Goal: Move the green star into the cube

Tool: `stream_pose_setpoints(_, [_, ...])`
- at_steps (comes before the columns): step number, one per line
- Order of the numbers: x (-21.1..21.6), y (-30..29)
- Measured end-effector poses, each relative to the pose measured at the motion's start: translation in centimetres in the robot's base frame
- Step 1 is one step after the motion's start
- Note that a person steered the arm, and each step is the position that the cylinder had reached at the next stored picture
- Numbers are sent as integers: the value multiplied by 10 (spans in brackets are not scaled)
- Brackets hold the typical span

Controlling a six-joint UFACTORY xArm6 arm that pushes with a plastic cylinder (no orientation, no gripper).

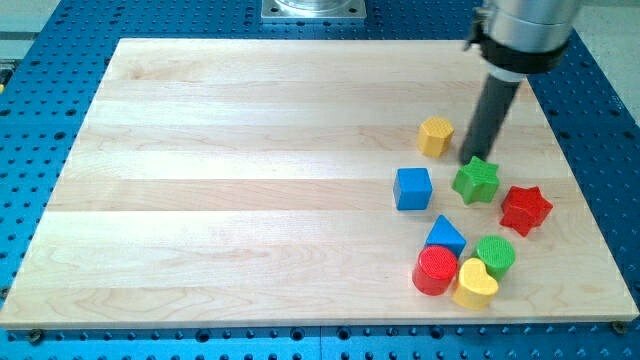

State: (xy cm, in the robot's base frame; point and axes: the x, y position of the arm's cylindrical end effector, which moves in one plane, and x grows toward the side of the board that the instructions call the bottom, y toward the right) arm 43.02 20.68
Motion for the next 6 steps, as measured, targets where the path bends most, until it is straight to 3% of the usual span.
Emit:
stream_pose_setpoints(1, [41,33])
stream_pose_setpoints(2, [46,-21])
stream_pose_setpoints(3, [21,-74])
stream_pose_setpoints(6, [32,-102])
